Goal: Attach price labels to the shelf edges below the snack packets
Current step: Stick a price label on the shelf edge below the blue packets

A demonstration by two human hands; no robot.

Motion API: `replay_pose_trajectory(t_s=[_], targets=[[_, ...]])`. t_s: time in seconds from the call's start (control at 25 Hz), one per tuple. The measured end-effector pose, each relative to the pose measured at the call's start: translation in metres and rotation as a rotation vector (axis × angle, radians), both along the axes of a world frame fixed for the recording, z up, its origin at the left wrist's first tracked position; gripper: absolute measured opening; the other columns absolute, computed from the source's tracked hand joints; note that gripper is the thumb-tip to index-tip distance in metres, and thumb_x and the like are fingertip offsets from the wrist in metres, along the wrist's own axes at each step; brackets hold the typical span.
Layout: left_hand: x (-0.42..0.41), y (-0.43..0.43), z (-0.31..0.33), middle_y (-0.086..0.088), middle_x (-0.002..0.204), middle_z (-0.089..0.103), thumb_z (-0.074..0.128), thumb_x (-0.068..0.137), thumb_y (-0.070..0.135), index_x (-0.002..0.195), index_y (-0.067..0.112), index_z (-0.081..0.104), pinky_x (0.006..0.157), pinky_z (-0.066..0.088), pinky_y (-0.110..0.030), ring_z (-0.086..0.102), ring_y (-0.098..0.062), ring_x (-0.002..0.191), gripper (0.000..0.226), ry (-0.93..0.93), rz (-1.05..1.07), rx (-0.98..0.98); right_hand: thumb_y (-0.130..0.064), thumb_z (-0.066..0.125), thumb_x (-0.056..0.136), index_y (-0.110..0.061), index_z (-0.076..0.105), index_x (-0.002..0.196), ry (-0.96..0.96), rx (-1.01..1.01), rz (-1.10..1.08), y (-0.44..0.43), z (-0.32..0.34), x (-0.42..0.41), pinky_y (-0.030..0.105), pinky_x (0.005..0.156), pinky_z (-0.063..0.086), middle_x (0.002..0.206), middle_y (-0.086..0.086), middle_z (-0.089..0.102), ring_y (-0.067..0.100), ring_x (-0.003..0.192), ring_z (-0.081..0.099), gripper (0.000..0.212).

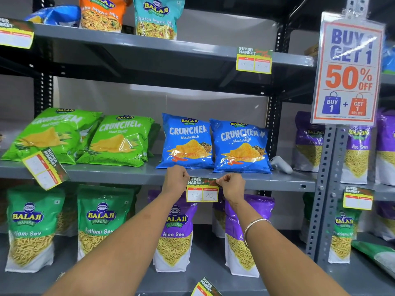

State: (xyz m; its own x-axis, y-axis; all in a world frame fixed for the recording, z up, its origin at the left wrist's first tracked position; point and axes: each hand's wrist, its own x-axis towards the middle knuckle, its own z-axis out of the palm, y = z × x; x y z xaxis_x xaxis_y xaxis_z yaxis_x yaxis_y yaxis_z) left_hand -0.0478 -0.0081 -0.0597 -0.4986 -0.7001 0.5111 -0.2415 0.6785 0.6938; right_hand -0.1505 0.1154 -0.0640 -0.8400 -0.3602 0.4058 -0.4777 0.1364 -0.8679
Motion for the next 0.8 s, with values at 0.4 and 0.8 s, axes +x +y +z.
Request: replay_pose_trajectory(t_s=[0.4,0.8], targets=[[-0.003,0.004,0.004,-0.017,0.062,0.048,0.068,0.083,0.011,0.049,0.011,0.027,0.057,0.048,-0.04,0.053,-0.029,0.06,0.053,-0.065,0.07,-0.097,-0.011,0.071,0.082,-0.009,0.053,0.063,0.036,0.002,-0.072,-0.004,-0.002,-0.003,0.03,0.061,0.044,0.082,0.015,0.069,0.02,0.071,0.056,0.026],[0.0,0.004,0.016,-0.003,0.047,0.036,0.072,0.081,0.021,0.046,0.011,0.03,0.062,0.04,-0.032,0.052,-0.026,0.066,0.056,-0.28,0.118,-0.18,-0.032,0.078,0.074,-0.014,0.037,0.056,0.137,0.21,-0.135,0.001,0.004,-0.009,0.028,0.046,0.03,0.077,0.011,0.057,0.025,0.067,0.05,0.048]])
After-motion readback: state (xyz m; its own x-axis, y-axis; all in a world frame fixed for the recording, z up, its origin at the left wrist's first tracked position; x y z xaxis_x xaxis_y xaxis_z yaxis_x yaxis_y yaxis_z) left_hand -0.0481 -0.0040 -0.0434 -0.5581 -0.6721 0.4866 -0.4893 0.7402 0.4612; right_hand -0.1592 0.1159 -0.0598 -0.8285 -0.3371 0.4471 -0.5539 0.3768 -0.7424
